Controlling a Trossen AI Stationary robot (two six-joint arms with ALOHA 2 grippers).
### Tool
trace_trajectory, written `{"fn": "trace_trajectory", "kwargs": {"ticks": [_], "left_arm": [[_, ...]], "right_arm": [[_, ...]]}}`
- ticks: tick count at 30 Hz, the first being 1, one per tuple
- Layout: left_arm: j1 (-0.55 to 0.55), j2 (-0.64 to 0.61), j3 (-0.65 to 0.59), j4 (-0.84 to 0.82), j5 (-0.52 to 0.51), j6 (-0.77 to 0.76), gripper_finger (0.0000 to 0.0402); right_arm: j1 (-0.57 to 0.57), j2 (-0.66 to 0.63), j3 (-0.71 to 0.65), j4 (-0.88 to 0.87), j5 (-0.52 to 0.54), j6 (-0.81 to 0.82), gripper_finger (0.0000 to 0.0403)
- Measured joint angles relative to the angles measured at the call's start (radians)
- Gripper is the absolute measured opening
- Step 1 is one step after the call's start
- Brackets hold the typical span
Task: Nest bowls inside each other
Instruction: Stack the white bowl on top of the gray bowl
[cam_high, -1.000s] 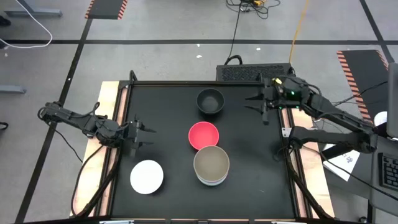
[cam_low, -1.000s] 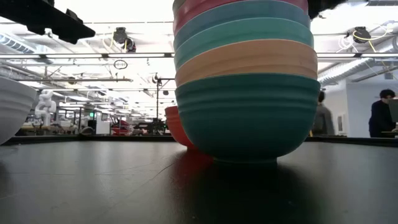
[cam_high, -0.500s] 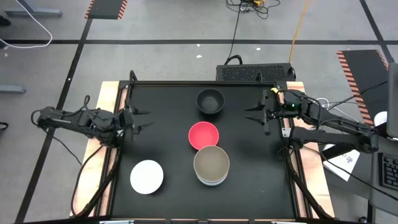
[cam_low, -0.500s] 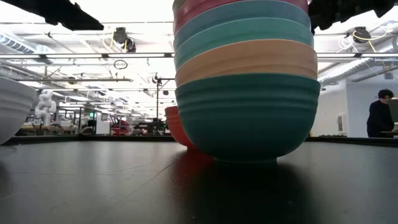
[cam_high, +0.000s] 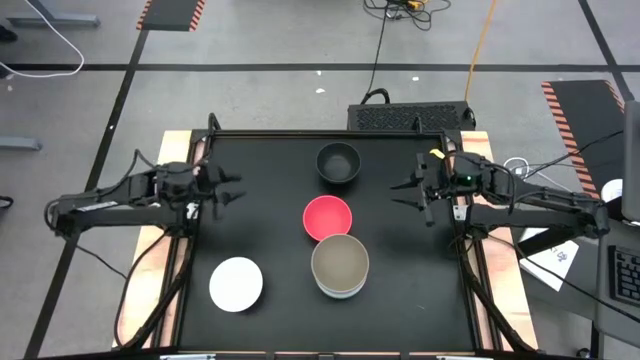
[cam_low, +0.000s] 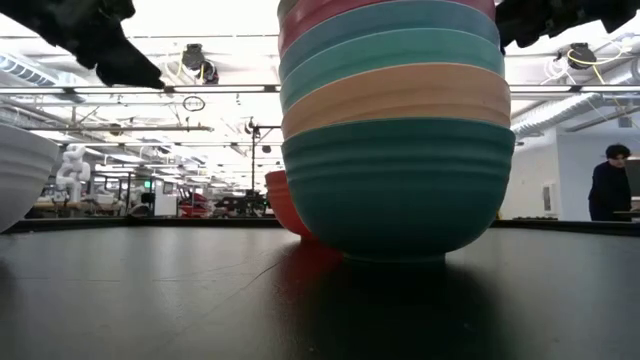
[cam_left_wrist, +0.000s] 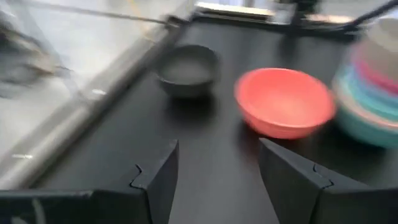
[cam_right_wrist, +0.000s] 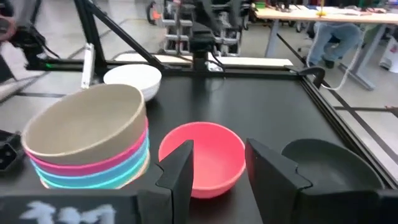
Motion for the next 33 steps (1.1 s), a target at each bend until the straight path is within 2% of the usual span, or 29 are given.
{"fn": "trace_trajectory", "kwargs": {"ticks": [4,8,11,14,16,19,21,27,33], "left_arm": [[0.013,0.009,-0.001,-0.066,0.193,-0.108,0.0218],[0.011,0.019,-0.001,-0.114,0.291,-0.184,0.0218],[0.006,0.018,0.007,-0.195,0.248,-0.231,0.0218],[-0.028,0.016,0.008,-0.191,0.209,-0.266,0.0218],[-0.048,0.02,0.009,-0.195,0.238,-0.316,0.0218],[-0.088,0.037,0.009,-0.21,0.351,-0.376,0.0218],[-0.126,0.045,0.009,-0.258,0.384,-0.42,0.0218],[-0.243,0.082,0.009,-0.431,0.379,-0.539,0.0218],[-0.338,0.123,0.009,-0.395,0.372,-0.599,0.0218]], "right_arm": [[0.015,0.0,0.0,-0.016,0.031,-0.001,0.0137],[0.023,0.0,0.0,-0.016,0.03,-0.001,0.0137],[0.022,0.0,0.0,-0.021,0.031,-0.001,0.0137],[0.022,0.001,0.0,-0.027,0.031,-0.001,0.0137],[0.022,0.001,0.0,-0.029,0.03,-0.001,0.0137],[0.022,0.001,0.0,-0.035,0.03,-0.001,0.0137],[0.022,0.001,0.0,-0.035,0.03,-0.003,0.0137],[0.022,0.001,0.0,-0.042,0.03,-0.003,0.0137],[0.022,0.001,0.0,-0.042,0.03,-0.001,0.0137]]}}
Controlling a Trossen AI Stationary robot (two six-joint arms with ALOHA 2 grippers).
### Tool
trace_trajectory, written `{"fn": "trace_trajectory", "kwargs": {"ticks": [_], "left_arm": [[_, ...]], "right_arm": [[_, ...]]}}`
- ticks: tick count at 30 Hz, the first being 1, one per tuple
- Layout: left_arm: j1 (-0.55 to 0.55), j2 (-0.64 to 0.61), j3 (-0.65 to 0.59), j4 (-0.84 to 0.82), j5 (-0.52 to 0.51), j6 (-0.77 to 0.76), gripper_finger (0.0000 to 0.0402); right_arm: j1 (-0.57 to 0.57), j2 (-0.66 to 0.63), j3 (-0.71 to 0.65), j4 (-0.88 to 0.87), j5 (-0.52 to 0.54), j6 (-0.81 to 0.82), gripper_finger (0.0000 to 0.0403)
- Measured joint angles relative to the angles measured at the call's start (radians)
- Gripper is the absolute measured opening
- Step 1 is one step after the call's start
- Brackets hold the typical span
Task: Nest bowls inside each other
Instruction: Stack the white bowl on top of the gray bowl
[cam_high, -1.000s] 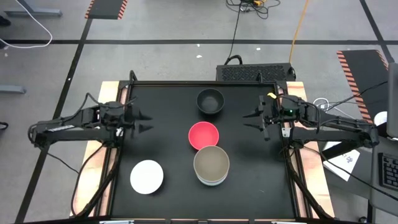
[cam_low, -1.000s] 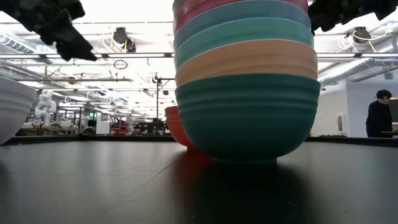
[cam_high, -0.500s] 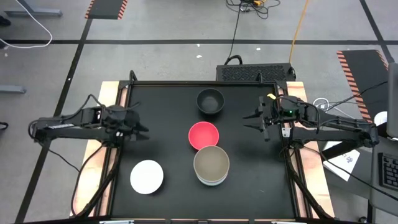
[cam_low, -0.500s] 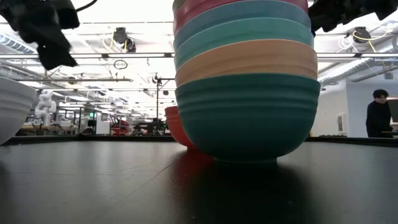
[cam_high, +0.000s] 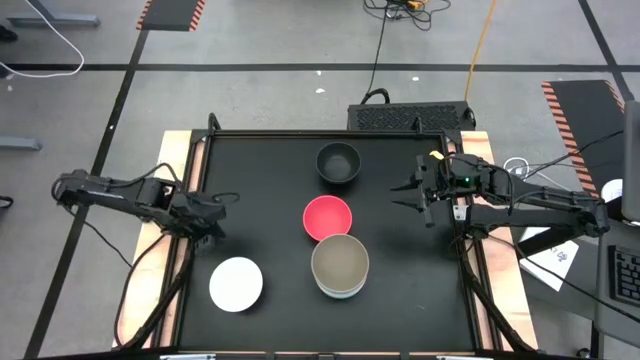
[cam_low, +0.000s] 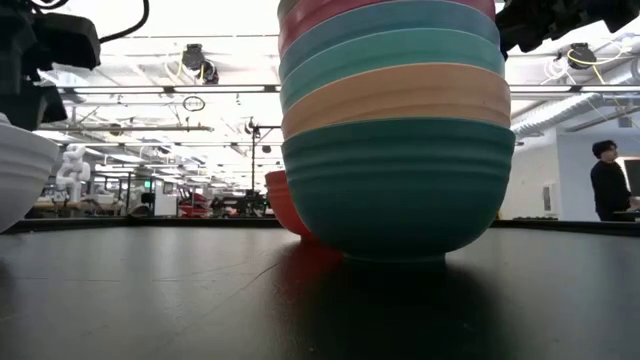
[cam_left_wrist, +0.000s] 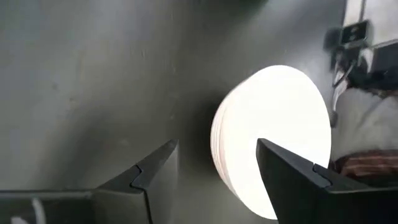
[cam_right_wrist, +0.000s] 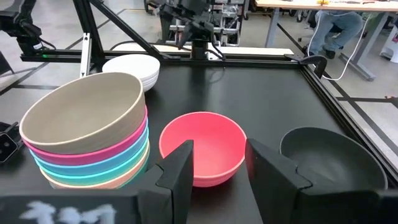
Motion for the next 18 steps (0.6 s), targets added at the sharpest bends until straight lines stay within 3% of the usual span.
{"fn": "trace_trajectory", "kwargs": {"ticks": [11,18], "left_arm": [[-0.159,0.164,0.0,0.037,-0.018,-0.095,0.0218],[-0.242,0.21,0.0,0.151,0.018,-0.154,0.0219]], "right_arm": [[0.0,0.0,0.0,0.0,0.0,0.001,0.0137],[0.0,0.0,0.001,0.001,-0.001,0.025,0.0137]]}}
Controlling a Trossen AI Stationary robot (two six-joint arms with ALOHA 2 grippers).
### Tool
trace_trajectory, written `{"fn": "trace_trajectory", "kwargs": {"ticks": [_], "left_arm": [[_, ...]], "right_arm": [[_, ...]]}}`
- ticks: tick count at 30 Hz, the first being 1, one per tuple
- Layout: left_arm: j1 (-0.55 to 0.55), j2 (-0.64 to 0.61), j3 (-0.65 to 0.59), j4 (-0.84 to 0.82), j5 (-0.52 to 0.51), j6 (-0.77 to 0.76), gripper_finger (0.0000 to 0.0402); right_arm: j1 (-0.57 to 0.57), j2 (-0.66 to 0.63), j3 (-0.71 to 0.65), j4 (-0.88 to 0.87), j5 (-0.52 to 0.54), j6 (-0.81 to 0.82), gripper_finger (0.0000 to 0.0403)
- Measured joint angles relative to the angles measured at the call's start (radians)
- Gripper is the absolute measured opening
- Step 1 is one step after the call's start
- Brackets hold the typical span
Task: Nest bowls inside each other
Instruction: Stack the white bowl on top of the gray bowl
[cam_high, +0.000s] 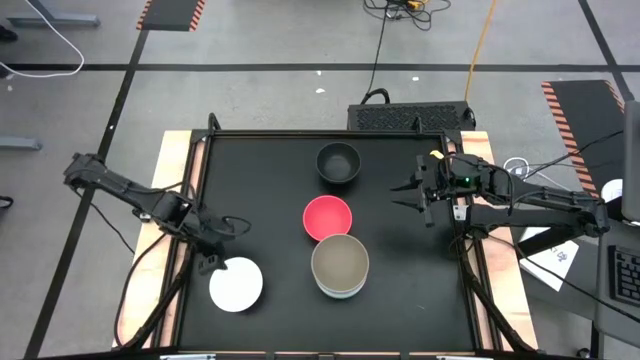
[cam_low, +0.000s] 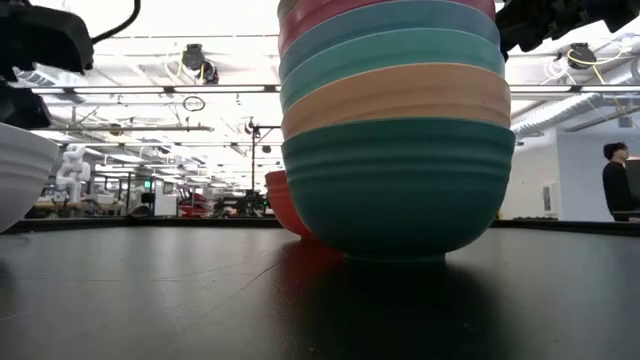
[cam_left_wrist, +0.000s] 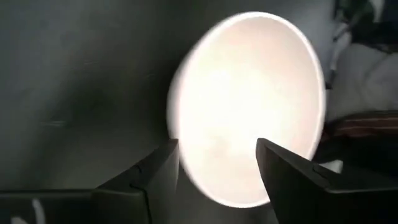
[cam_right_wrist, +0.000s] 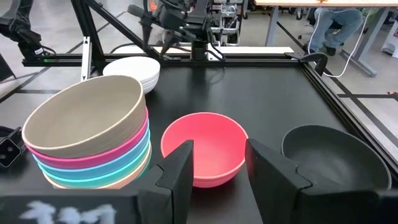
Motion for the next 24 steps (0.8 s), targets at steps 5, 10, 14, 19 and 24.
{"fn": "trace_trajectory", "kwargs": {"ticks": [5,10,14,19,24], "left_arm": [[-0.058,0.0,0.0,0.033,-0.034,-0.046,0.022],[-0.077,0.0,0.0,0.003,-0.118,-0.043,0.023],[-0.077,0.007,0.0,-0.005,-0.142,-0.047,0.0239],[-0.077,0.043,0.0,-0.036,-0.14,-0.072,0.0241],[-0.077,0.084,0.0,-0.043,-0.133,-0.073,0.0241]], "right_arm": [[0.0,0.0,0.0,0.0,0.0,0.002,0.0137],[0.0,0.0,0.0,0.002,0.0,0.002,0.0137],[0.0,0.0,0.0,0.003,-0.001,0.016,0.0137],[0.0,0.0,0.0,0.003,-0.003,0.025,0.0137],[0.0,0.0,0.0,0.003,-0.003,0.023,0.0137]]}}
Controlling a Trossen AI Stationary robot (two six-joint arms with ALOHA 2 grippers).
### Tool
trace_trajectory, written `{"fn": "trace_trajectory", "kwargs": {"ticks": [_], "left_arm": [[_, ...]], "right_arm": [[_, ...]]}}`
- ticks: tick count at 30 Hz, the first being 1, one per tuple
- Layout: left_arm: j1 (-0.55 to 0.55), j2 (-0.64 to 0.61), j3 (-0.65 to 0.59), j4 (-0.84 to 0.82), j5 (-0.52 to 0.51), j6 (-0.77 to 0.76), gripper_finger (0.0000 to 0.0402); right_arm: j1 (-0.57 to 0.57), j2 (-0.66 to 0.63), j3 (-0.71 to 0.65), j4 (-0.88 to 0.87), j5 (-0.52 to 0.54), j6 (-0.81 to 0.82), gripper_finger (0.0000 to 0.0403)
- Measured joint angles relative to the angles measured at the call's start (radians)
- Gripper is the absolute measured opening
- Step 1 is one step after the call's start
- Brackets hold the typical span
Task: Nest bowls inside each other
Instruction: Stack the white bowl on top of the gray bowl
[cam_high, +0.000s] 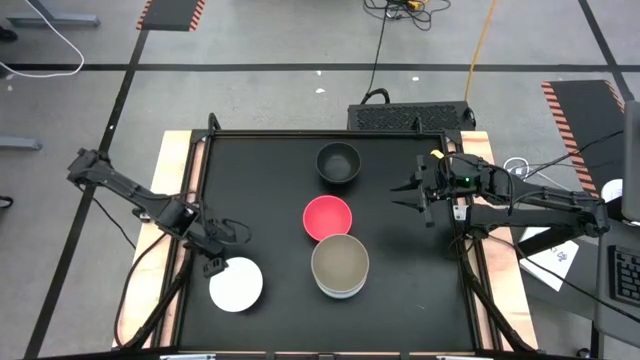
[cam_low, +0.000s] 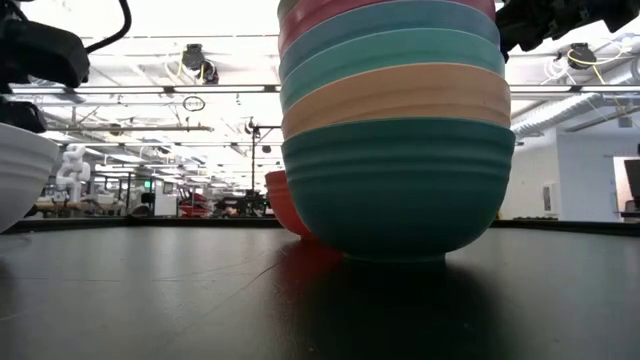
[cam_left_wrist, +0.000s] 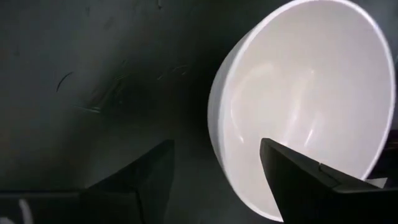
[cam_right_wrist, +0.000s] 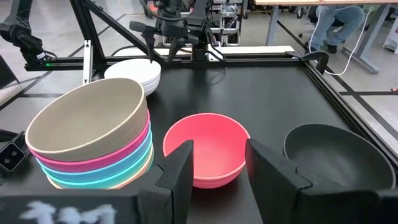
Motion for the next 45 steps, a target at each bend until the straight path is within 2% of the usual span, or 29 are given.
{"fn": "trace_trajectory", "kwargs": {"ticks": [15,27,33,37,40,43,45], "left_arm": [[0.0,0.087,0.0,0.046,-0.009,0.041,0.0241],[0.0,0.119,-0.003,0.113,-0.072,0.114,0.0241],[0.004,0.119,-0.032,0.114,-0.071,0.107,0.0238],[0.004,0.119,-0.049,0.124,-0.06,0.113,0.0196],[0.004,0.119,-0.056,0.14,-0.044,0.144,0.013],[0.004,0.119,-0.058,0.191,-0.036,0.198,0.0042],[0.004,0.119,-0.058,0.238,-0.023,0.24,0.0015]], "right_arm": [[0.0,0.0,0.0,0.0,0.0,0.0,0.0137],[0.001,0.0,0.0,-0.001,-0.027,0.005,0.0137],[0.001,0.0,0.0,-0.002,-0.027,0.012,0.0137],[0.001,0.0,0.0,-0.003,-0.027,0.011,0.0137],[0.001,0.0,0.0,-0.003,-0.027,0.011,0.0137],[0.001,0.0,0.0,-0.003,-0.027,0.011,0.0137],[0.001,0.0,0.0,-0.003,-0.027,0.01,0.0137]]}}
